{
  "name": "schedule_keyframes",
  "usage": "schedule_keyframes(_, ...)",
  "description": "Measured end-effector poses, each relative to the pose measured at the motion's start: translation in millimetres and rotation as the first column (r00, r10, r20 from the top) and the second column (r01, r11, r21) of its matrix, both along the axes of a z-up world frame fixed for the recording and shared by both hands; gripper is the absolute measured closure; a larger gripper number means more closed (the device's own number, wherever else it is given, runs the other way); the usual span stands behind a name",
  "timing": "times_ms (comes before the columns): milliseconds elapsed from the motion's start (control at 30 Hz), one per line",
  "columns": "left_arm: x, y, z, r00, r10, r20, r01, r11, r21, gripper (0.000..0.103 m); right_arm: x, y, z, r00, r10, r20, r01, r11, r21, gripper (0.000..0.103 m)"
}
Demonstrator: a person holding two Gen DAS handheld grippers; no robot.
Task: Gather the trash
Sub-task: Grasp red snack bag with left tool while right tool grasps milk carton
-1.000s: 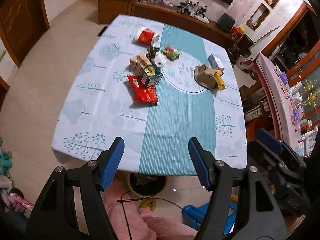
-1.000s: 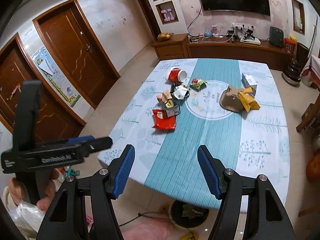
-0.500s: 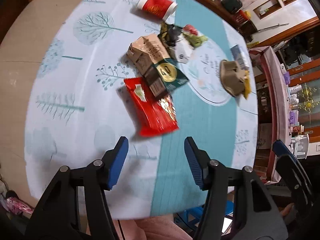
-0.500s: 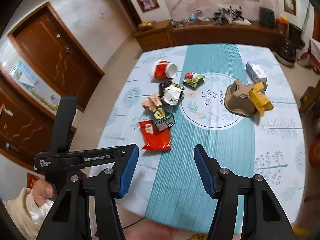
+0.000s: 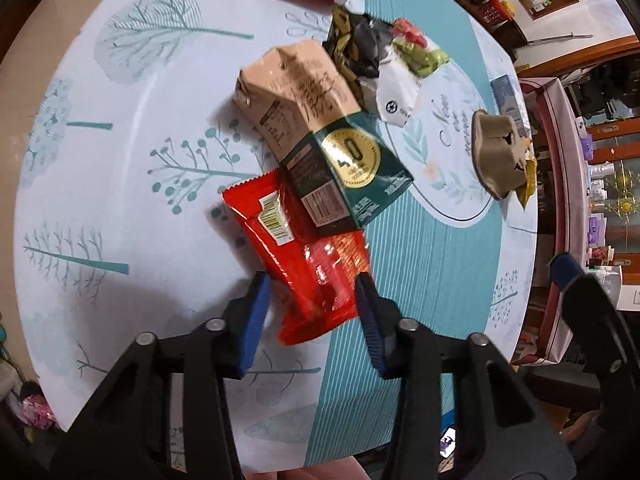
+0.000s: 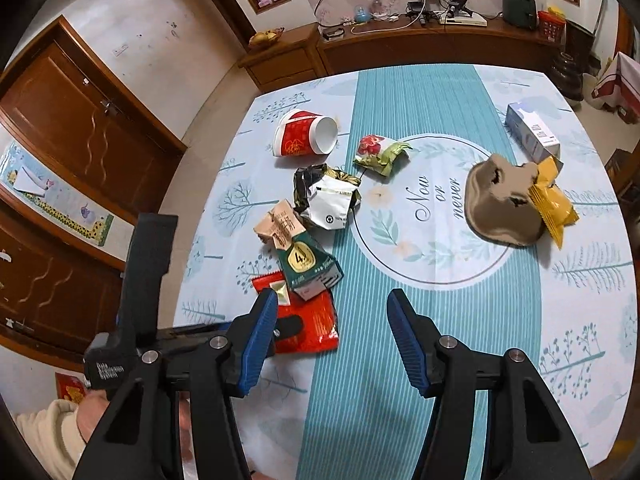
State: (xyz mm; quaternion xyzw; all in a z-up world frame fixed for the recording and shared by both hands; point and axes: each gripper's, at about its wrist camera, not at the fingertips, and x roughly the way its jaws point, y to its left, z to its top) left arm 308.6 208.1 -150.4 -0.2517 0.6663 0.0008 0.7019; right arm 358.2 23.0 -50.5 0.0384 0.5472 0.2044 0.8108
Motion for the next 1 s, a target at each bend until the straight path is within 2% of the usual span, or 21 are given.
schedule_keyframes(67,1.0,-2.3,-6.5,1.000,-0.002,-0.023,0.002,1.000,-0.019,0.085,5.8,4.6,-3.7,1.000,0.005,-0.002,-0.005,1.000,-0.005,0.045)
schedule_keyframes(133,1.9,-4.3,-10.4,1.000,-0.006,-0.030,0.006,1.000,-0.028,0.090,7.3,8.3,-5.5,1.000,0.013,-0.006,-0.013,1.000,-0.006,0.045)
schedule_keyframes(167,1.7,-4.7,-10.9,1.000,-0.011,-0.026,0.010,1.000,-0.028,0.099,10.2,11.2,-8.6,1.000,0.020,-0.011,-0.020,1.000,-0.008,0.045)
schedule_keyframes(200,2.4,-5.6,-11.2,1.000,-0.017,-0.022,0.016,0.999,-0.030,0.099,10.5,13.2,-9.6,1.000,0.024,-0.014,-0.024,1.000,-0.009,0.045)
schedule_keyframes(433,-6.4,15.6,-2.2,1.000,-0.007,-0.007,0.007,1.000,-0.001,0.102,25.4,35.7,-30.8,0.996,0.078,-0.041,-0.079,0.996,-0.034,0.045)
schedule_keyframes(767,-24.4,60.5,3.7,1.000,0.021,-0.018,-0.020,0.998,0.055,0.102,47.5,89.6,-72.8,0.973,0.225,-0.042,-0.229,0.958,-0.175,0.044)
schedule_keyframes(867,-25.1,68.6,2.1,0.999,0.030,-0.020,-0.029,0.998,0.051,0.102,52.2,103.9,-83.6,0.966,0.250,-0.065,-0.258,0.948,-0.184,0.044)
schedule_keyframes(1000,-26.8,81.1,-0.1,0.998,0.054,-0.021,-0.054,0.999,0.009,0.102,56.3,121.3,-97.2,0.958,0.275,-0.083,-0.286,0.937,-0.200,0.044)
